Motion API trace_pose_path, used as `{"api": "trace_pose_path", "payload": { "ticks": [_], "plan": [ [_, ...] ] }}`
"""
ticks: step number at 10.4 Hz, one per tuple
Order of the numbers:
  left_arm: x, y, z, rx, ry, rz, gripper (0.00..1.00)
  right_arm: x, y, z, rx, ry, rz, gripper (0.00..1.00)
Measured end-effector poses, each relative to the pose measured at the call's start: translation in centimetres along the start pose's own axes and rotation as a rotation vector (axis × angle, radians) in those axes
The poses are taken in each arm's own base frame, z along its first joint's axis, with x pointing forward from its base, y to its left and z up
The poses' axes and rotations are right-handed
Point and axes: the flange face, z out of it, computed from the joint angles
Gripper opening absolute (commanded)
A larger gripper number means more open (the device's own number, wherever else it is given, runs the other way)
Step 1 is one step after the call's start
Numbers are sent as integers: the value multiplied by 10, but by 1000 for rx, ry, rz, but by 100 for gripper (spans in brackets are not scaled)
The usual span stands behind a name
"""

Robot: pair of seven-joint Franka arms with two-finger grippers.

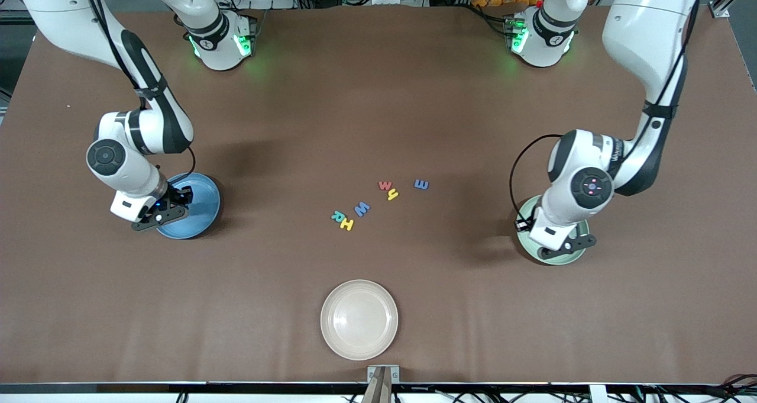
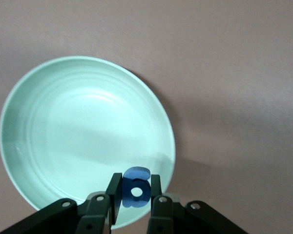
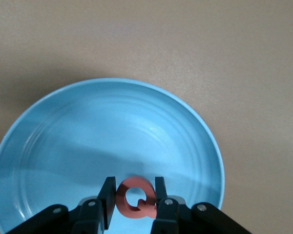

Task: Sort uppercase to blue plate, lowercase to green plate
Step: 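Open both grippers to drop Q on blue plate and 6 on green plate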

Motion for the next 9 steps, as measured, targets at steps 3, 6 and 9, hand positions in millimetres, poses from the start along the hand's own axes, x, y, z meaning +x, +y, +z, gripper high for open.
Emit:
{"api": "trace_pose_path", "payload": {
  "ticks": [3,6,9],
  "plan": [
    [16,-35,-4,-4,4,22,92,-1,1,-4,35,16,57,55],
    [17,-42,-5,-4,3,27,100,9,-21,-19,136,49,167,55],
    [14,-34,-7,-10,4,40,100,29,-69,-47,209,73,188,64]
  ]
}}
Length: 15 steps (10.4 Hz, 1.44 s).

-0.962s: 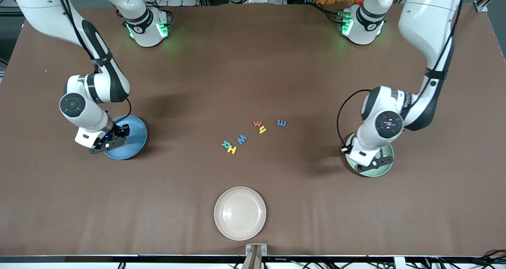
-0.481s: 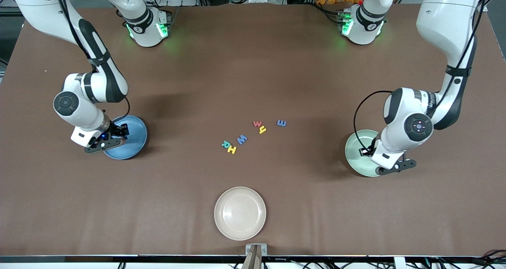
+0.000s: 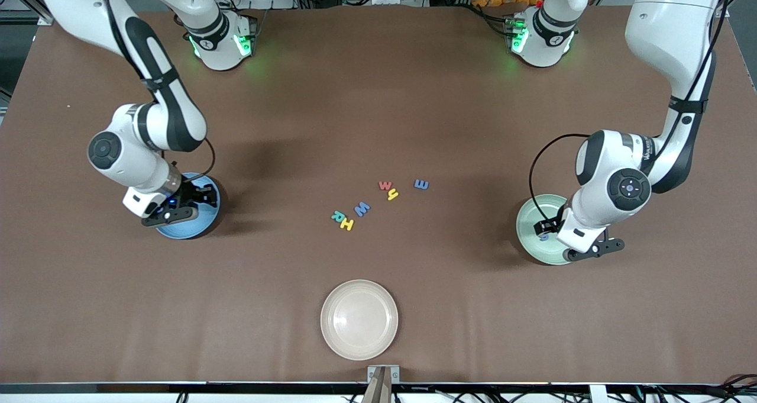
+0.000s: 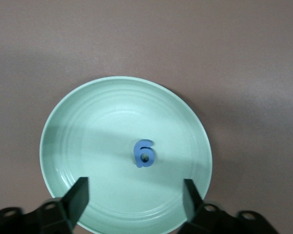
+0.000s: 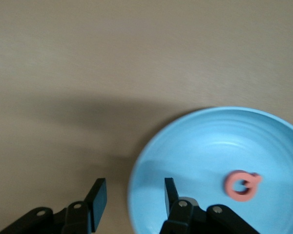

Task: Sort uppercase to blue plate, lowercase to green plate
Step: 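Open both grippers to drop Q on blue plate and 6 on green plate, then reach the right gripper to teal R while the left gripper reaches blue m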

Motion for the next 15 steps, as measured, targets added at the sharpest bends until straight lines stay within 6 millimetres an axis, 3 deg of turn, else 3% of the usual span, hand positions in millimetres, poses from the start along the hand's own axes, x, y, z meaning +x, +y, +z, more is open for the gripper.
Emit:
{"api": "trace_pose_path", "payload": {
  "ticks": [5,8,12,13,15],
  "plan": [
    [-15,37,-5,-5,8,-20,100,23,-114,-24,35,57,-178,81],
    [-21,54,-9,-9,16,-64,100,28,-146,-30,31,110,-327,82],
    [-34,80,-14,-18,23,-184,100,18,-242,-33,33,240,-508,82],
    [-36,85,-16,-20,24,-221,100,14,-257,-30,36,256,-534,81],
    [-39,91,-19,-25,28,-307,100,12,-267,-14,28,280,-579,80]
  ]
}}
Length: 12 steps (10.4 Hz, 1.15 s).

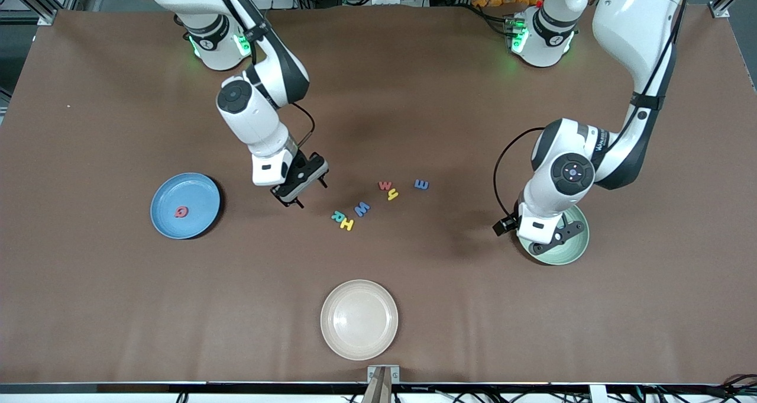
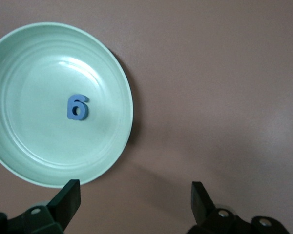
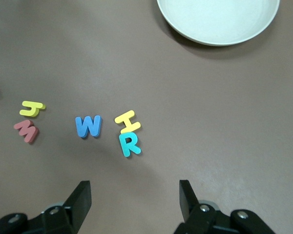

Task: Sort uppercase to blue plate, lowercase to green plate
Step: 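Reach the right gripper to teal R while the left gripper reaches blue m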

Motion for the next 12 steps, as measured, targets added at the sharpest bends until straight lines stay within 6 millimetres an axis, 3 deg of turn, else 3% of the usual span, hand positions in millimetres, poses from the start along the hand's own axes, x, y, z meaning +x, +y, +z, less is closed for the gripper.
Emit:
{"api": "trace_pose_path", "payload": {
  "ticks": [3,5,12],
  "plan": [
    [0,0,1,-1,1,-120,100,-10,2,34,-20,17,-62,79],
    [-8,10,2,-19,9,-198,100,-5,-4,49,-21,27,-78,78],
    [-92,71,24,-9,-9,-307,100,-6,-10,82,-37,59,-88,77]
  ]
}}
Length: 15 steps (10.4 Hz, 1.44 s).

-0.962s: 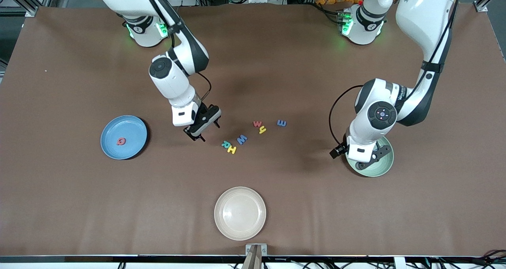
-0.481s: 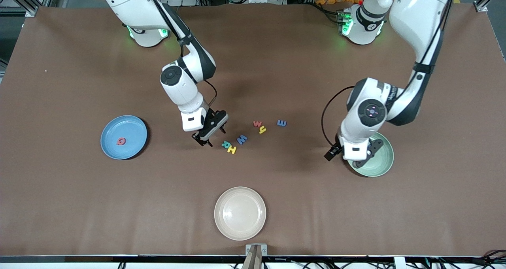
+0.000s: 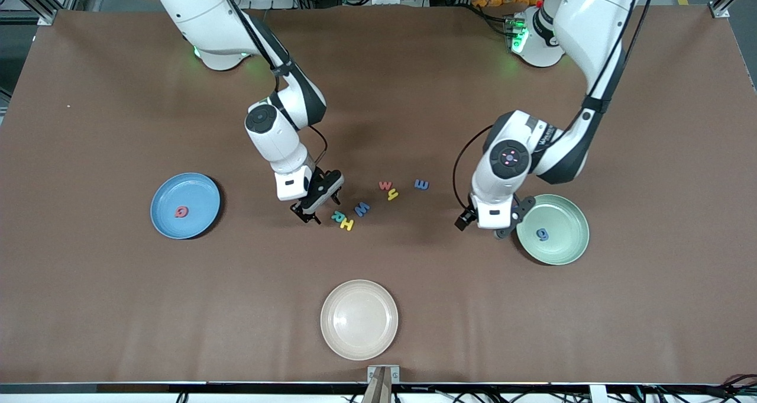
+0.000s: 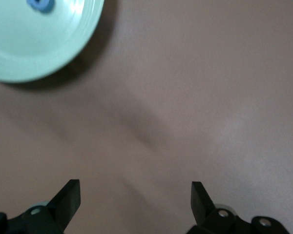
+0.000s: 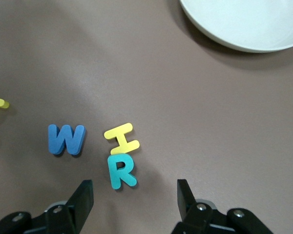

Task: Sort uppercase to blue plate, lowercase to green plate
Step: 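Reach the right gripper to teal R while the left gripper reaches blue m, then grasp teal R with the right gripper while the left gripper grasps blue m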

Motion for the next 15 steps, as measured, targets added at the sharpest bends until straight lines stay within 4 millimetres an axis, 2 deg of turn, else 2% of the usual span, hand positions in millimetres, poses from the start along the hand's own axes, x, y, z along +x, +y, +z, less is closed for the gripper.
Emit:
{"api": "trace_pose_path", "payload": {
  "ticks": [4,8,12,15],
  "plan": [
    [-64,13,13,-2,-17,-140,100,4,-6,9,2,7,-10,76],
    [-76,20,17,-57,-42,-270,100,2,-6,23,-7,19,-10,75],
    [-109,21,42,-70,-66,-366,100,4,-8,28,-8,25,-10,73],
    [-117,16,57,-44,-68,-382,100,5,-16,33,-6,33,-15,73]
  ]
}}
